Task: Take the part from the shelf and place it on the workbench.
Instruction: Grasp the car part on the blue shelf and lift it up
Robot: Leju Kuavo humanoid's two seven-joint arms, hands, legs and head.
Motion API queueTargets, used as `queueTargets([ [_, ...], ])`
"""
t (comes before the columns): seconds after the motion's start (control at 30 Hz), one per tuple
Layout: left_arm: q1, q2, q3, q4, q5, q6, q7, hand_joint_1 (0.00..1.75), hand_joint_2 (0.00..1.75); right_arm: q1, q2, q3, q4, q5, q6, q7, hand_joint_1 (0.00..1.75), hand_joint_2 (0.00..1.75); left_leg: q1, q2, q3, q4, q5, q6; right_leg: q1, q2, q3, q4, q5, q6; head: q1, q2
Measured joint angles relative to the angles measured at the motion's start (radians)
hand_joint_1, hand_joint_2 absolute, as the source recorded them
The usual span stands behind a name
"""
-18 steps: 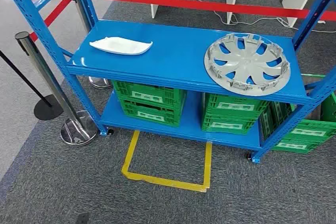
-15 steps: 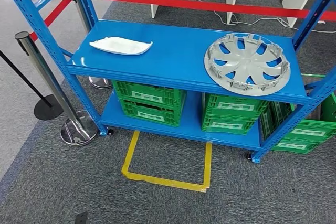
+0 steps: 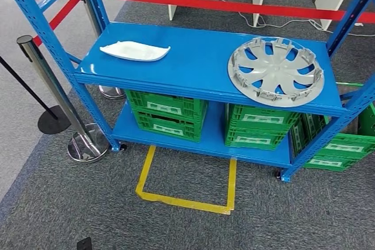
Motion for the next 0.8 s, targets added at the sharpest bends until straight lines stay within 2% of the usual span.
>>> queueTargets([
  [0.03, 0.0, -0.001, 0.0, 0.0, -0.003, 0.004, -0.004, 0.0, 0.0, -0.003, -0.001, -0.005, 0.0, -0.001, 0.003, -0.012, 0.0, 1.75, 0.0, 0.0, 0.0, 0.0, 0.0, 0.0, 0.0, 0.0, 0.0, 0.0, 0.0, 0.0, 0.0, 0.0],
  [0.1, -0.001, -0.002, 0.0, 0.002, -0.009, 0.012, -0.011, 0.0, 0.0, -0.008, -0.005, -0.023, -0.006, -0.003, 0.015, -0.04, 0.0, 0.87, 0.0, 0.0, 0.0, 0.0, 0.0, 0.0, 0.0, 0.0, 0.0, 0.0, 0.0, 0.0, 0.0, 0.0],
  [0.17, -0.002, -0.004, 0.0, 0.004, -0.019, 0.02, -0.017, 0.0, 0.0, -0.011, -0.006, -0.05, -0.027, 0.0, 0.04, -0.082, 0.0, 0.87, 0.0, 0.0, 0.0, 0.0, 0.0, 0.0, 0.0, 0.0, 0.0, 0.0, 0.0, 0.0, 0.0, 0.0],
  [0.23, -0.003, -0.004, 0.0, 0.005, -0.027, 0.022, -0.021, 0.0, 0.0, -0.016, -0.006, -0.079, -0.063, 0.015, 0.071, -0.117, 0.0, 1.75, 0.0, 0.0, 0.0, 0.0, 0.0, 0.0, 0.0, 0.0, 0.0, 0.0, 0.0, 0.0, 0.0, 0.0],
  [0.4, -0.003, -0.004, 0.0, 0.008, -0.04, 0.012, -0.024, 0.0, 0.0, -0.023, 0.003, -0.123, -0.195, 0.078, 0.141, -0.161, 0.0, 1.75, 0.0, 0.0, 0.0, 0.0, 0.0, 0.0, 0.0, 0.0, 0.0, 0.0, 0.0, 0.0, 0.0, 0.0],
  [0.47, -0.004, -0.004, 0.0, 0.009, -0.044, 0.004, -0.024, 0.0, 0.0, -0.022, 0.012, -0.127, -0.261, 0.1, 0.163, -0.173, 0.0, 1.75, -0.002, 0.0, -0.001, 0.005, -0.001, 0.004, -0.003, 0.0, 0.0, -0.003, 0.003, 0.003, 0.0, 0.0],
  [0.53, -0.004, -0.003, 0.0, 0.01, -0.048, -0.005, -0.024, 0.0, 0.0, -0.021, 0.023, -0.127, -0.324, 0.118, 0.18, -0.182, 0.0, 0.87, -0.004, 0.0, -0.003, 0.007, -0.001, 0.011, -0.007, -0.001, 0.002, -0.009, 0.008, 0.01, -0.001, 0.0],
  [0.6, -0.004, -0.004, 0.0, 0.01, -0.052, -0.014, -0.024, 0.0, 0.0, -0.016, 0.032, -0.121, -0.389, 0.135, 0.195, -0.19, 0.0, 0.0, -0.001, 0.0, 0.009, -0.022, 0.012, 0.021, -0.003, -0.002, 0.004, -0.015, 0.007, 0.014, -0.001, 0.0],
  [0.63, -0.005, -0.004, 0.001, 0.01, -0.055, -0.019, -0.024, 0.0, 0.0, -0.014, 0.036, -0.117, -0.425, 0.142, 0.201, -0.194, 0.0, 0.0, 0.002, 0.0, 0.018, -0.041, 0.021, 0.027, -0.002, -0.001, -0.003, -0.002, -0.005, 0.015, 0.001, 0.0],
  [0.67, -0.006, -0.005, 0.001, 0.011, -0.057, -0.024, -0.022, 0.0, 0.0, -0.011, 0.04, -0.111, -0.463, 0.15, 0.208, -0.198, 0.0, 0.0, 0.006, 0.001, 0.026, -0.058, 0.029, 0.031, 0.0, 0.0, -0.021, 0.034, -0.025, 0.014, 0.003, 0.0],
  [0.73, -0.007, -0.006, 0.001, 0.012, -0.064, -0.033, -0.016, 0.0, 0.0, -0.004, 0.046, -0.095, -0.531, 0.164, 0.22, -0.205, 0.0, 0.87, 0.008, 0.001, 0.03, -0.068, 0.034, 0.033, -0.002, 0.004, -0.088, 0.159, -0.078, 0.016, 0.006, 0.0],
  [0.77, -0.008, -0.006, 0.001, 0.012, -0.067, -0.036, -0.012, 0.0, 0.0, 0.001, 0.049, -0.084, -0.564, 0.173, 0.226, -0.207, 0.0, 0.87, 0.009, 0.0, 0.03, -0.067, 0.033, 0.032, -0.003, 0.004, -0.12, 0.214, -0.092, 0.019, 0.007, 0.0],
  [0.8, -0.008, -0.007, 0.001, 0.013, -0.07, -0.039, -0.009, 0.0, 0.0, 0.007, 0.051, -0.072, -0.6, 0.182, 0.231, -0.21, 0.0, 0.87, 0.009, -0.001, 0.031, -0.067, 0.031, 0.03, -0.004, 0.004, -0.138, 0.24, -0.088, 0.022, 0.007, 0.0],
])
